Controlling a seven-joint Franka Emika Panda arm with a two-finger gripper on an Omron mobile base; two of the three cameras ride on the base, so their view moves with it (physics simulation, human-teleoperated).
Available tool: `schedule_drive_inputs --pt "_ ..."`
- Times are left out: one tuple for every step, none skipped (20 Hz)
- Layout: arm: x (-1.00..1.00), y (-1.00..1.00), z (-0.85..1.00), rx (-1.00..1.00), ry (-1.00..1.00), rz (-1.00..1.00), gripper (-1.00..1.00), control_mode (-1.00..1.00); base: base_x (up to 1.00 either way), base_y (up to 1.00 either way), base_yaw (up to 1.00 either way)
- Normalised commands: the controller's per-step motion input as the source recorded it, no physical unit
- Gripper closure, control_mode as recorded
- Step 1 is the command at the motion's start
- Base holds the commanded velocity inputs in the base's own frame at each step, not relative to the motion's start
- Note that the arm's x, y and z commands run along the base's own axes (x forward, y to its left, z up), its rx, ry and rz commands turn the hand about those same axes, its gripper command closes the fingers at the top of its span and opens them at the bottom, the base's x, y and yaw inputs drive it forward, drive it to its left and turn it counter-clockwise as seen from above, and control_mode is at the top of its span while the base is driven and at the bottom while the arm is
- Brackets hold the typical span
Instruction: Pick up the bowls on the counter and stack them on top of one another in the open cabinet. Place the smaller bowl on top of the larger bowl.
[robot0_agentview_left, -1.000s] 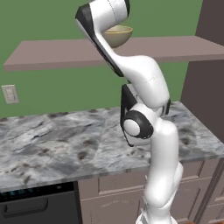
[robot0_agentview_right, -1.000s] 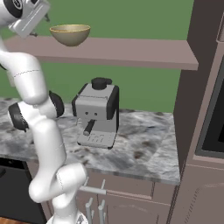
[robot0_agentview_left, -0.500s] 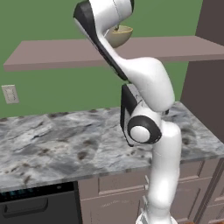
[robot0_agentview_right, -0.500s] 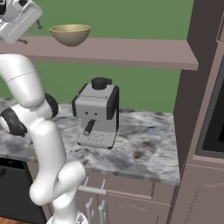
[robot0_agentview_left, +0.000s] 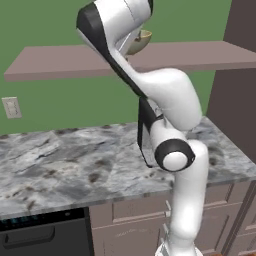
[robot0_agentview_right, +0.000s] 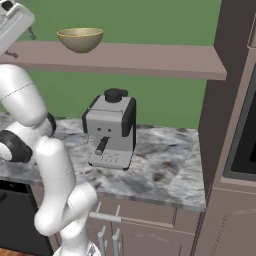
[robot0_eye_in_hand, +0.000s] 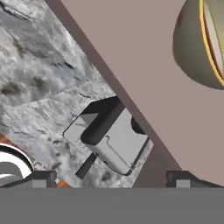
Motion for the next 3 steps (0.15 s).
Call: schedule_drive_inputs --pt "-0.89 -0.07 -0.22 -0.07 -0.32 -0.01 -1.0 -1.0 0.0 0.0 0.0" --pt "-0.88 -0.04 -0.23 -0.08 -0.32 -0.01 -1.0 -1.0 0.0 0.0 0.0" --pt "-0.9 0.0 -0.25 -0.1 -0.34 -0.01 -1.0 -1.0 0.0 0.0 0.0"
